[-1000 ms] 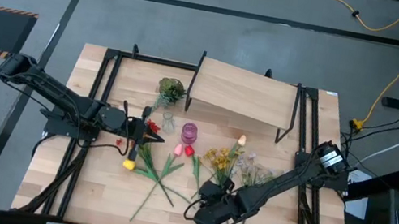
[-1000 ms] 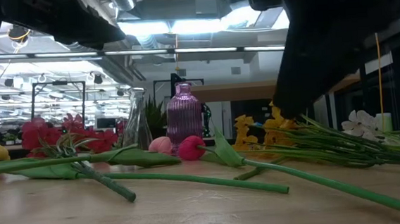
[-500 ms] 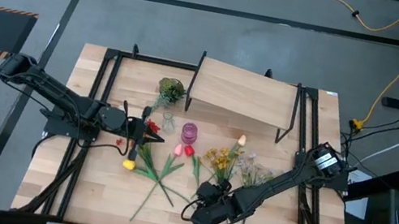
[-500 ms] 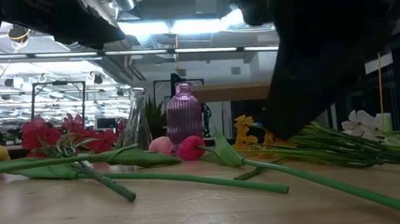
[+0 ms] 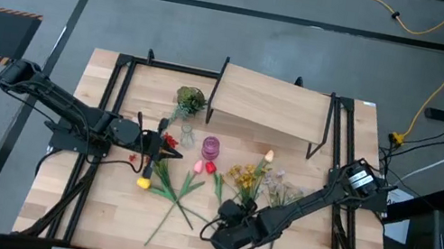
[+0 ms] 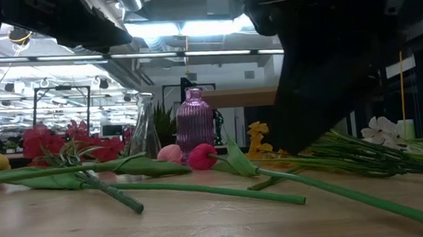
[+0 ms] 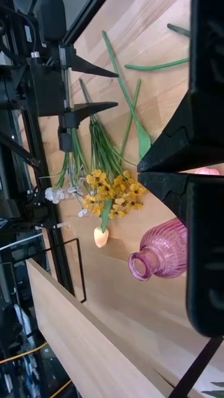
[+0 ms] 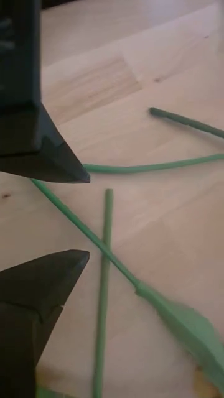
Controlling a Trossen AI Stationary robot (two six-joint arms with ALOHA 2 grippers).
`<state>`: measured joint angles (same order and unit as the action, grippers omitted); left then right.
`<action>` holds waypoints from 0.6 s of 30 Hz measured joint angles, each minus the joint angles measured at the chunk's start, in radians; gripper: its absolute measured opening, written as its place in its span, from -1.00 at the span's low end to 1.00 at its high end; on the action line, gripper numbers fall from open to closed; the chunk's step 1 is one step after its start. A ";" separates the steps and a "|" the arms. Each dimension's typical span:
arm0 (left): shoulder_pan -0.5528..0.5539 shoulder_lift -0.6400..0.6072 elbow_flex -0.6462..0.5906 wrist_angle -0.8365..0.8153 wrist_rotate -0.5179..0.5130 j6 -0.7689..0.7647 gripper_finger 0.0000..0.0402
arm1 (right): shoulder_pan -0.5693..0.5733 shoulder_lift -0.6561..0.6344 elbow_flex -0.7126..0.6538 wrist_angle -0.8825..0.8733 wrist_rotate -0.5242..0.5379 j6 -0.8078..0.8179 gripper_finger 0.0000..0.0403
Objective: Pick and place flowers into a vace then onto a shelf
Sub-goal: Put the red flower into the transparent vase
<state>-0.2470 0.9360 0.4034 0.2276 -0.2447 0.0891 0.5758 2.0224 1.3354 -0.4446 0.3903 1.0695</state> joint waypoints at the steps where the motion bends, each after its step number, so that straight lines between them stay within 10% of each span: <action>1: 0.000 0.000 0.000 0.000 0.001 0.000 -0.98 | 0.000 0.000 0.000 0.002 0.008 0.000 -0.07; 18: 0.000 0.000 0.000 0.000 0.003 0.000 -0.98 | 0.000 0.060 -0.001 0.023 0.012 0.000 -0.07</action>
<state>-0.2470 0.9360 0.4034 0.2279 -0.2417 0.0891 0.5758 2.0820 1.3346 -0.4212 0.4022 1.0691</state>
